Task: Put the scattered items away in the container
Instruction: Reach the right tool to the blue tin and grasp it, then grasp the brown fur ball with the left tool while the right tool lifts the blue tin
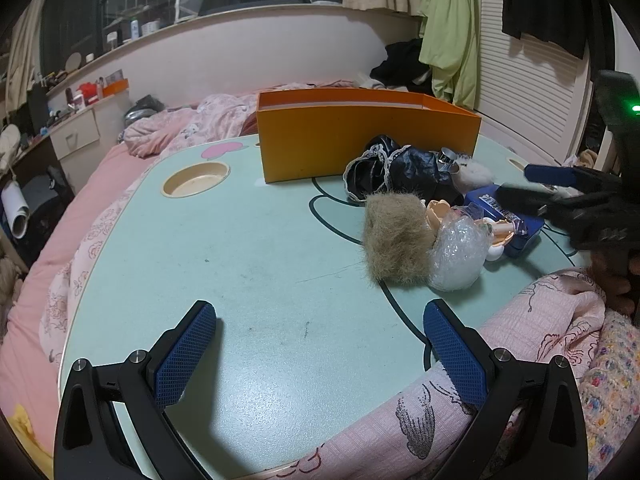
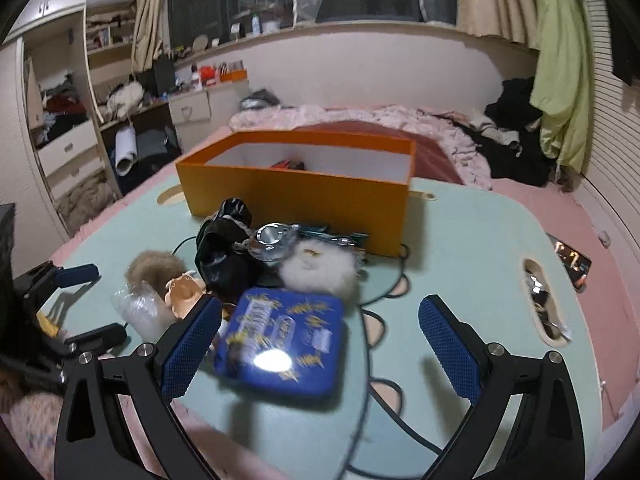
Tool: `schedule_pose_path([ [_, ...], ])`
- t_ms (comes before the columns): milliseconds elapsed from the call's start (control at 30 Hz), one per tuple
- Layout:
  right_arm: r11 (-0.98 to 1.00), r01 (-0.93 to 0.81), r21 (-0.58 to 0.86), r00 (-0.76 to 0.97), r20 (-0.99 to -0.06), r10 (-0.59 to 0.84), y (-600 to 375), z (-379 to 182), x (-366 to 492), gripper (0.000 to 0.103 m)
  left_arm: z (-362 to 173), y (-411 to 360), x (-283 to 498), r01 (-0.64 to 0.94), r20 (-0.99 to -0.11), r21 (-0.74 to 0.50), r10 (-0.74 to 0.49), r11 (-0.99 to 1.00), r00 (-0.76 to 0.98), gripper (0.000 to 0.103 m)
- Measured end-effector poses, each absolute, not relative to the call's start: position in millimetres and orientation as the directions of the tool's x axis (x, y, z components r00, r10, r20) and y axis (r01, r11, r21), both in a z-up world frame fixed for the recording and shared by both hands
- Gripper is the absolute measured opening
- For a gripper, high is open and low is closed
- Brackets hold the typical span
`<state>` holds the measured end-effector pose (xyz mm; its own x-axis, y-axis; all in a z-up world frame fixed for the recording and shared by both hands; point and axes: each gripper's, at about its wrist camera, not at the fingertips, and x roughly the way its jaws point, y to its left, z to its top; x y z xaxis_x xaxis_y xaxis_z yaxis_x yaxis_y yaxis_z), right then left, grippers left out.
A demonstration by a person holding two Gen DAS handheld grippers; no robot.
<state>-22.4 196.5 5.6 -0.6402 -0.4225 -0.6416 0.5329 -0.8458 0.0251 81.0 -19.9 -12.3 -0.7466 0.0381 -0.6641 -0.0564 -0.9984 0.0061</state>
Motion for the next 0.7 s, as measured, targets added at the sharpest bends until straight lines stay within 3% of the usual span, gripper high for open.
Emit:
schedule_pose_path([
  [100,-0.849,0.529,-0.021,-0.614,-0.699,-0.366,187,-5,-28,0.098,-12,-20,81,-0.056,-0.664,0.007,0.038,-0.998,-0.747,0.103],
  [167,-0.847,0.531,-0.032,-0.594,-0.727,-0.345,186,-11,-30,0.080,-13,-20,81,-0.056,-0.665,0.006,0.038,-0.998,-0.746,0.103],
  [267,-0.848,0.530,0.012,-0.580,-0.724,-0.373,198,-13,-31,0.067,-13,-20,81,-0.056,-0.664,0.006,0.038,-0.998,-0.747,0.103],
  [500,-0.851,0.526,0.001,-0.650,-0.645,-0.402,218,-17,-13,0.067,-13,-20,82,-0.055,-0.663,0.006,0.037,-0.998,-0.748,0.103],
  [700,-0.850,0.527,0.004,-0.659,-0.630,-0.411,219,-18,-15,0.067,0,-29,81,-0.017,-0.640,-0.034,0.035,-0.999,-0.767,0.100],
])
